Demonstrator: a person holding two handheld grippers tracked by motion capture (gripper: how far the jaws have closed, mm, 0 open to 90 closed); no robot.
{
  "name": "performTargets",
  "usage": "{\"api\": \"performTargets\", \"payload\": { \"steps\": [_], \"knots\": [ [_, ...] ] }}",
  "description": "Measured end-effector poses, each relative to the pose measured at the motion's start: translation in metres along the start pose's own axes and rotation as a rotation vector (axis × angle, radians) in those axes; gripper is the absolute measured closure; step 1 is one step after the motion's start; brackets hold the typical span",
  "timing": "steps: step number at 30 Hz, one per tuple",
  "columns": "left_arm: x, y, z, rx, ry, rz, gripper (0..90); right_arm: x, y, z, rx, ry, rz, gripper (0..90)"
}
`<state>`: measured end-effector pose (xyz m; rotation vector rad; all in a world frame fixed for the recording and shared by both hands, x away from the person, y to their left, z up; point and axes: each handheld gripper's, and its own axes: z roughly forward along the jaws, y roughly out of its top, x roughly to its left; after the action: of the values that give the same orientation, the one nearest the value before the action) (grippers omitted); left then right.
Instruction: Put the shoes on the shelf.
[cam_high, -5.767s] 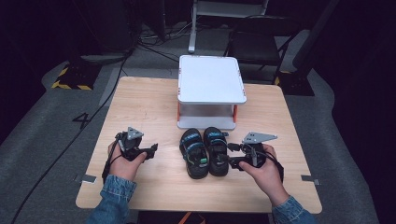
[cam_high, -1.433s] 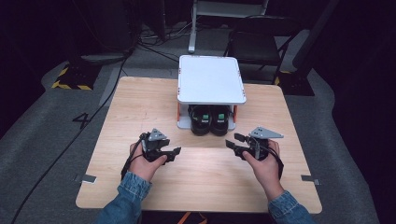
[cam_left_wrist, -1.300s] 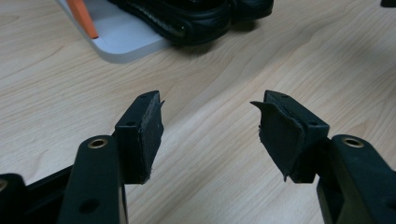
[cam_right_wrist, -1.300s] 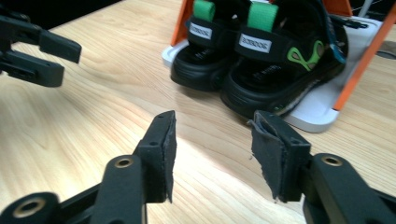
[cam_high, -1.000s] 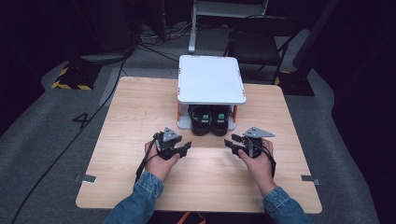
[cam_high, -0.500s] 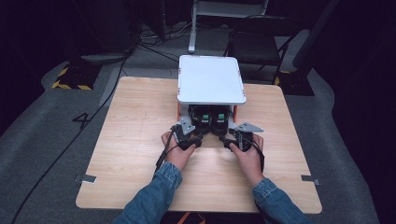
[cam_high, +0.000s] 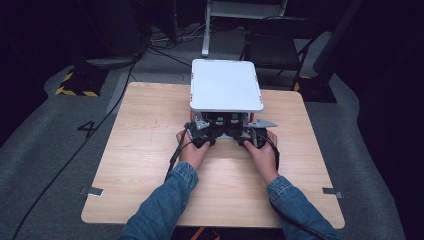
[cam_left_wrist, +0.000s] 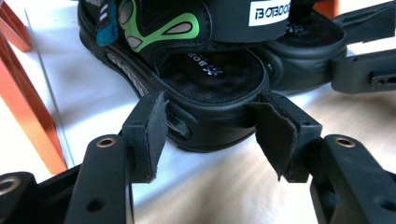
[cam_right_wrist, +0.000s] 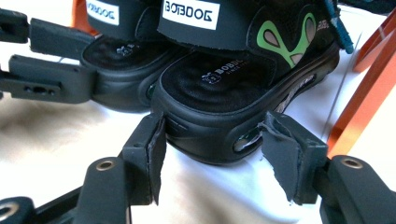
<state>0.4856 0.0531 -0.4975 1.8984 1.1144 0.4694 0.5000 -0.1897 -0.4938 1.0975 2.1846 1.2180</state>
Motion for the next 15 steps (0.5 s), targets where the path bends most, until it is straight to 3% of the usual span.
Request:
{"api": "performTargets", "payload": {
  "steps": [3,4,7,11,12,13,14,15],
  "knots": [
    [0.006,0.006,0.009,-0.009,0.001,-0.020,45.0,-0.009,0.008,0.008,-0.001,0.002,0.004,42.8],
    [0.009,0.010,0.013,-0.007,0.025,-0.010,45.2,-0.012,0.010,0.011,0.001,-0.004,-0.001,43.0],
    [0.013,0.014,0.017,-0.008,0.042,0.001,45.3,-0.014,0.013,0.017,0.009,-0.007,-0.005,43.1],
    [0.022,0.019,0.023,-0.023,0.018,-0.027,46.2,-0.019,0.016,0.025,0.001,-0.017,-0.021,42.2],
    [0.018,0.020,0.028,-0.104,0.061,-0.130,46.5,-0.020,0.017,0.027,0.001,-0.022,-0.011,40.8],
    [0.020,0.020,0.026,-0.089,0.060,-0.097,46.8,-0.020,0.017,0.027,0.001,-0.021,-0.003,41.7],
    [0.022,0.020,0.021,-0.054,0.029,-0.019,49.5,-0.020,0.017,0.026,-0.004,-0.020,-0.001,43.5],
    [0.022,0.020,0.021,-0.054,0.029,-0.019,50.0,-0.020,0.017,0.026,-0.004,-0.020,-0.001,43.5]
  ]
}}
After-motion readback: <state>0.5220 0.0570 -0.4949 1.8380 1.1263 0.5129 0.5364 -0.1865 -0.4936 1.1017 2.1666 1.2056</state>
